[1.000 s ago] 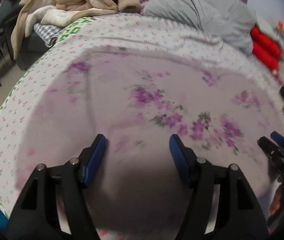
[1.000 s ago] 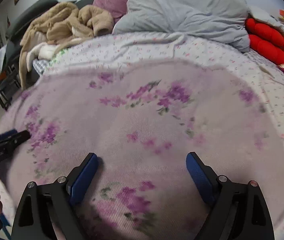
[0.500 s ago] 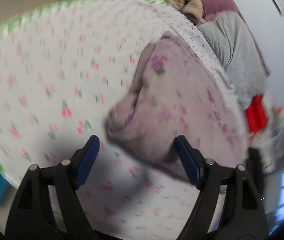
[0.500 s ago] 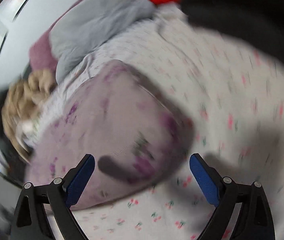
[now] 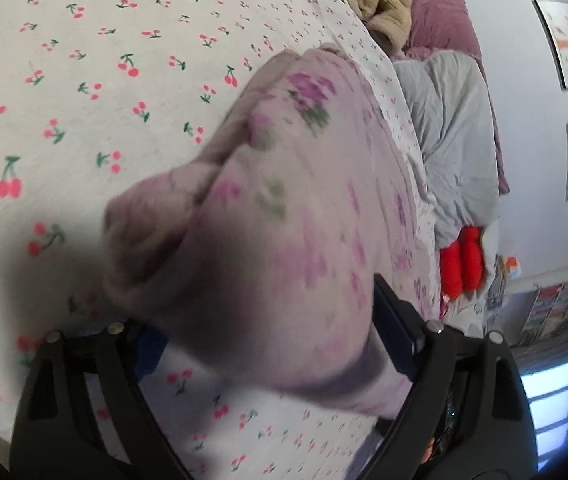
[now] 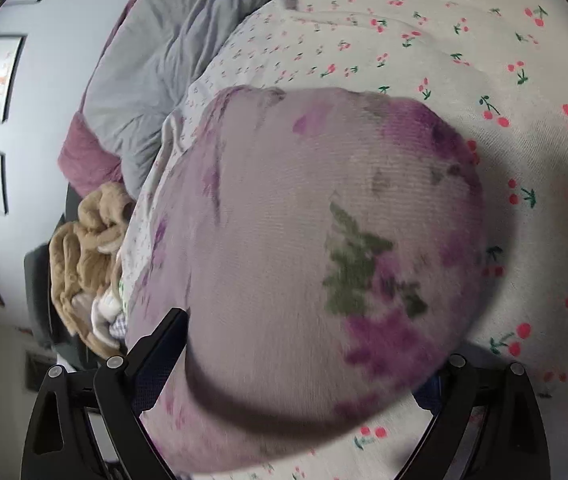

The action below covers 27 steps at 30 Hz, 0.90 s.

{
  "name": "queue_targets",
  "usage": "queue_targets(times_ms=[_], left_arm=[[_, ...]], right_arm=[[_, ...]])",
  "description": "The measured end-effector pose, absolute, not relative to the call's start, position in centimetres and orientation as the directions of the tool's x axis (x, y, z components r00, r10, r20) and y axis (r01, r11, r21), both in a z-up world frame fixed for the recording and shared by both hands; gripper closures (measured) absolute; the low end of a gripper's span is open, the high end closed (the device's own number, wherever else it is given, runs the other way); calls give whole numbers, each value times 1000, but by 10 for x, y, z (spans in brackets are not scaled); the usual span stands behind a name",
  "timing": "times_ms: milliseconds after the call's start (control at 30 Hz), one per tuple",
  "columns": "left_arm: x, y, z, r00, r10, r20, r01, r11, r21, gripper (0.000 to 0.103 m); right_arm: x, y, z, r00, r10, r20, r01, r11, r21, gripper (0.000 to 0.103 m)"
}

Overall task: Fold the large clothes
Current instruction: 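Grasp the lilac bundle with both grippers and lift it off the bed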

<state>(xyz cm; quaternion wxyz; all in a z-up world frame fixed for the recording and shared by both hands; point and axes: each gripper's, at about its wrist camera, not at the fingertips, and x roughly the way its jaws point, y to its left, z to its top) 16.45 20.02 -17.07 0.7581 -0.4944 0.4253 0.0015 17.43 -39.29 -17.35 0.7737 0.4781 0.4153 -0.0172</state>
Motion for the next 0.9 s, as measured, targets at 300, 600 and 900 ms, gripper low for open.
queue_targets(times_ms=[300,600,900], left_arm=[[180,200,-166,663,-333,-670,-464,520,-717,34],[188,191,-115,684,-236,-690,-456,600,-658,67],[194,175,-35,748,-150,-646,-331,760,-559,69]], right_arm=[[188,-382,-170,669,263,-695,458,591,664,32],[197,-361,-97,688,170,-705,361,762,537,70],[195,-323,-32,718,40,-695,277,900,337,73]])
